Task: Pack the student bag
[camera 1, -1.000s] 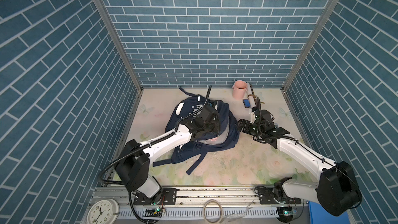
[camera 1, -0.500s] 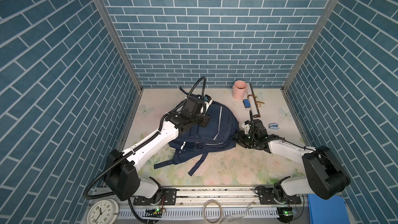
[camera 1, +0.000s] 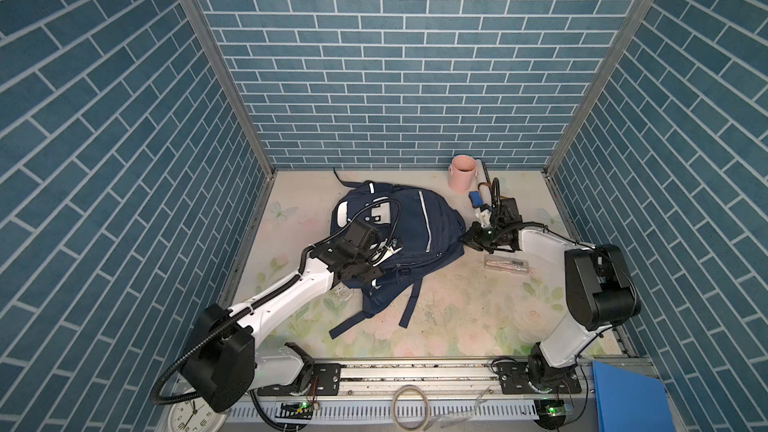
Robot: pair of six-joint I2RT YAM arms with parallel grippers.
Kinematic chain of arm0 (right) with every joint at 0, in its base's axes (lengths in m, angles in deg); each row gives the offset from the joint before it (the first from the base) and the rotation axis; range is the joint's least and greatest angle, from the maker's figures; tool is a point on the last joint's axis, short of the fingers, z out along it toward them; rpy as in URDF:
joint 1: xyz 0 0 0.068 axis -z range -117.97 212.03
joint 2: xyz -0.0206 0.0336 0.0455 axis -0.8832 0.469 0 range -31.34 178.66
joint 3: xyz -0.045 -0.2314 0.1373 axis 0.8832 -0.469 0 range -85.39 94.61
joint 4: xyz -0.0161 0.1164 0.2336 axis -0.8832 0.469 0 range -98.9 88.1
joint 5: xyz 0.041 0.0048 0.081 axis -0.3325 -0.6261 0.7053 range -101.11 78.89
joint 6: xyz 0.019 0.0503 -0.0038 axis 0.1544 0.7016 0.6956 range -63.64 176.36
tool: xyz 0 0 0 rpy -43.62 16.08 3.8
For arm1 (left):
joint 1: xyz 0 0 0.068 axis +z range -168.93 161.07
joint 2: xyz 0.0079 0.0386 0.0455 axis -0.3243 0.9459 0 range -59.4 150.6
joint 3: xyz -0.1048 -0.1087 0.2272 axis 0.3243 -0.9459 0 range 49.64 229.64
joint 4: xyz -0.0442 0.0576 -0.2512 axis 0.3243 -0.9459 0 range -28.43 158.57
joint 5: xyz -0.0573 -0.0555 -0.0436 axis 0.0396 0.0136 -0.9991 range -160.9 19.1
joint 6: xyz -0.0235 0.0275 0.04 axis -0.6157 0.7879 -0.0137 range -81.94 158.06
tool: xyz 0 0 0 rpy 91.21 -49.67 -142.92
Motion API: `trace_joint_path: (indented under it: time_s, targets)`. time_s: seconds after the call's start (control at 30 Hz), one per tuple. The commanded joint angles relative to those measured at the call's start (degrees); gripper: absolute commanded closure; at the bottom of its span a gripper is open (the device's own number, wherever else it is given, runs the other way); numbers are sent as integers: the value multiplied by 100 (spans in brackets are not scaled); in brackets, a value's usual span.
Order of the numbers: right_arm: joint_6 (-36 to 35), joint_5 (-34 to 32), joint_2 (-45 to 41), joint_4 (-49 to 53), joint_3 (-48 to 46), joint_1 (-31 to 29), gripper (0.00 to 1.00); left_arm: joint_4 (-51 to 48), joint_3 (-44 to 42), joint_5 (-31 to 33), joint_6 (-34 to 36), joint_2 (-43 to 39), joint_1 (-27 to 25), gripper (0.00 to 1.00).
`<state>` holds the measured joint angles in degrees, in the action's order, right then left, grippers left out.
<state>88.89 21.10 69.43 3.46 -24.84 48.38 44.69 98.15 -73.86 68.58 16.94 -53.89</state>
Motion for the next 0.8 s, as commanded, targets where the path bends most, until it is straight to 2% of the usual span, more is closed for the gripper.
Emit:
trace_joint_path:
  time_s: [0.0, 0.1, 0.23, 0.33, 0.4, 0.47, 0.57, 0.6, 0.77]
  targets:
    - [-565, -119, 139, 301, 361, 3, 96, 714, -235, 48, 108, 313, -80, 41]
    - [-638, -221, 155, 453, 506, 9, 92, 1184, -421, -25, 104, 596, -124, 40]
    - [-680, -391, 8, 616, 554, 3, 86, 1651, -440, 282, -124, 1081, -119, 40]
    - [-665, -844, -328, 673, 456, -51, 68, 1912, -358, 439, -493, 1274, -118, 42]
    - [-675, -1354, -653, 651, 323, -177, 60, 1906, -255, 375, -715, 1347, -124, 53]
    - [-712, -1851, -1034, 542, 132, -347, 54, 1768, -155, 3, -849, 1335, -123, 67]
    - [-862, -2582, -1589, 291, -257, -615, 50, 1680, -131, -449, -1231, 1158, -145, 96]
    - [-892, -2726, -1768, 170, -414, -675, 49, 1662, -139, -538, -1395, 1079, -149, 100]
    - [-1156, -3109, -2614, -196, -1041, -1156, 46, 1375, -101, -786, -2262, 743, -261, 100]
